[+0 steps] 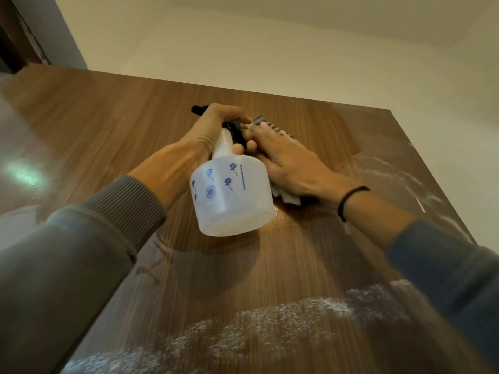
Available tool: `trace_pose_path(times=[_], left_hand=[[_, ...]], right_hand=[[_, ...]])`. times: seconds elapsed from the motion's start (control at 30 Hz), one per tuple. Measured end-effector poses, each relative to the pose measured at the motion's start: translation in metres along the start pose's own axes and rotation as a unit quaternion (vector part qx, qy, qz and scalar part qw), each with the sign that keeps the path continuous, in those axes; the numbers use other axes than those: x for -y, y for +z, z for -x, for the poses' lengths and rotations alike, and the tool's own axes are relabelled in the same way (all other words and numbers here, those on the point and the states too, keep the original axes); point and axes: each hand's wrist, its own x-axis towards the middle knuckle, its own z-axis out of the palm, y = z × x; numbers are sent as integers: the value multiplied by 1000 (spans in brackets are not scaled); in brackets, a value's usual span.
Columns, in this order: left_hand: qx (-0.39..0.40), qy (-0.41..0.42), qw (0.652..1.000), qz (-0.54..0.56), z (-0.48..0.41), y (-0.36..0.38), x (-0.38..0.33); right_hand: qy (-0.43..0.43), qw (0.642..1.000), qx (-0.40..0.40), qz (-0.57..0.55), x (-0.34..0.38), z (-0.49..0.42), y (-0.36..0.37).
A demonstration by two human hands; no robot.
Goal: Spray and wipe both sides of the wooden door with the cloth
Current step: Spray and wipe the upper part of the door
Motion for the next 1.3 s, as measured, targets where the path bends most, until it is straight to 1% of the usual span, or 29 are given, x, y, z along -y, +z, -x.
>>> trace_pose_path(times=[0.07,0.13,0.2,0.23,0.27,0.3,0.37,0.43,0.47,0.53,0.6,0.63,0.67,0.7,0.8,0.83,0.87,0.93,1.0,1.1,1.17,1.23,1.3], left_hand=[[-6,8,1000,-2,1,1,-1],[11,4,1000,3,2,0,-2],[15,1,1000,4,1,0,-1],[15,-2,1000,7,1,1,-1],[16,-8,1000,12,1,2,-1],[18,-14,1000,13,2,3,-1],[25,-20,999,-8,2,2,-1],[29,-22,999,-18,3,0,-2],[28,-25,999,-15,4,-1,-3],[29,-34,999,-12,7,-2,-4],[34,-41,999,-9,9,0,-4],[33,-42,999,-2,9,2,-4],[28,-41,999,5,8,6,-4],[22,-41,999,10,8,9,-4],[32,-57,998,-2,8,23,1],[37,-63,997,-12,9,28,3],[38,-66,997,-21,9,32,4],[36,-67,997,-28,13,40,6],[35,-70,997,-28,17,45,7],[34,-73,997,-15,21,52,9],[38,-71,997,-21,22,58,11],[50,-72,995,-39,23,69,15],[61,-68,995,-48,23,82,19]], right_hand=[[-6,1000,13,7,-14,9,-11],[48,999,12,16,-23,4,-18],[113,994,-1,15,-12,2,-15],[124,992,-14,10,-2,6,-11],[112,993,-26,3,9,14,-5],[81,996,-28,-5,18,25,1],[19,1000,9,-9,26,51,3],[2,999,39,9,12,67,-5],[15,999,35,17,0,72,-11],[86,996,12,7,-21,75,-22],[156,988,-18,-5,-27,74,-28],[172,985,-20,0,-22,75,-27],[169,986,-11,5,-14,78,-26],[142,990,5,10,-4,83,-21],[3,997,80,4,11,112,-20],[-17,995,102,1,4,120,-26],[-12,994,111,3,-7,124,-33],[48,994,95,15,-27,132,-47],[103,993,60,4,-43,138,-57],[160,986,-9,-45,-51,142,-71],[204,972,-57,-98,-48,139,-82],[227,961,-95,-126,-47,137,-90],[246,953,-125,-125,-54,137,-98]])
